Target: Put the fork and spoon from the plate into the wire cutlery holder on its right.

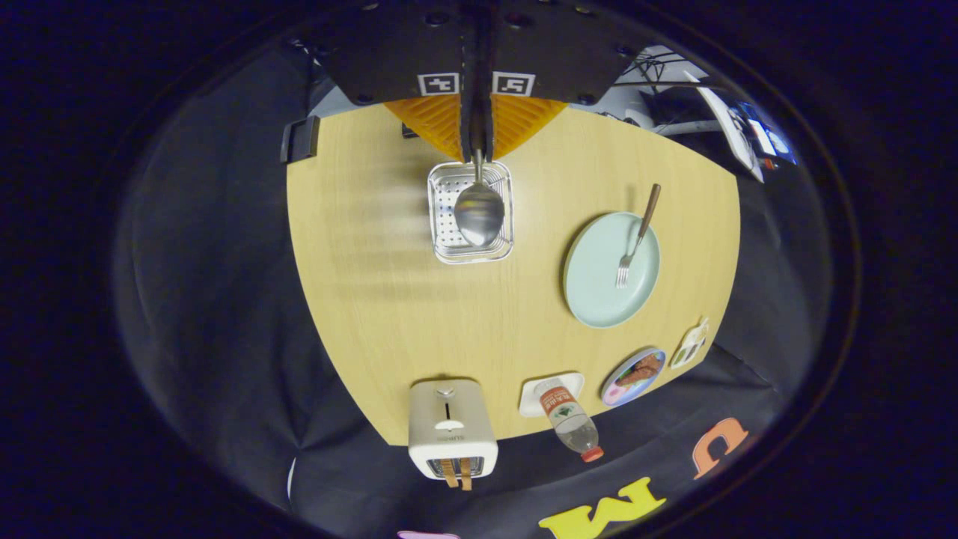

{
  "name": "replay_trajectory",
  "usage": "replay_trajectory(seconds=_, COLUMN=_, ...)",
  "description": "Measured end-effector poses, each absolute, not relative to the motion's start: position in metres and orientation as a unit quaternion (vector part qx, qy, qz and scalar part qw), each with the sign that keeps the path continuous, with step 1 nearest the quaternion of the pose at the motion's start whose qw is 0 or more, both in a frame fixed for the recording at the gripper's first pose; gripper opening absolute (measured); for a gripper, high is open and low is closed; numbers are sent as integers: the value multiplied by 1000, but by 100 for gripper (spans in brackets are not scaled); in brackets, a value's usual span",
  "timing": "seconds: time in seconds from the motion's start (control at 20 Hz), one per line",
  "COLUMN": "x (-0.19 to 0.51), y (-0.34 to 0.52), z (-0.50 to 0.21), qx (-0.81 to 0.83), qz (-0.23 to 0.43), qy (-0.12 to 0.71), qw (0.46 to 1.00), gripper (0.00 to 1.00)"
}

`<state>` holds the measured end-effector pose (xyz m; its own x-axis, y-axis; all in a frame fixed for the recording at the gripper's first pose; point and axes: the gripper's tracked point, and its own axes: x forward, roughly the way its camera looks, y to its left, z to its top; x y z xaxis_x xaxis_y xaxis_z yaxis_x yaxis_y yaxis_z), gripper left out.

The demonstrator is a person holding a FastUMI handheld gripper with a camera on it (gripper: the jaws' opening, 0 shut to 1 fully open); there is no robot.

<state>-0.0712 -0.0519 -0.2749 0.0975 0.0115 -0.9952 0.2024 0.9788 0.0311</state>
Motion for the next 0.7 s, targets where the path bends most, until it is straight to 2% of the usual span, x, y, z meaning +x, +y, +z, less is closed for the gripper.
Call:
replay_trajectory(seconds=0.35, x=-67, y=-59, z=-299, qx=105, qz=-78, qy=678, qw=723, gripper=1)
replay_trajectory(seconds=0.45, x=-64, y=-60, z=-300, qx=105, qz=-79, qy=675, qw=726, gripper=7)
replay_trajectory(seconds=0.7, x=-51, y=-57, z=-291, qx=106, qz=-77, qy=648, qw=750, gripper=8)
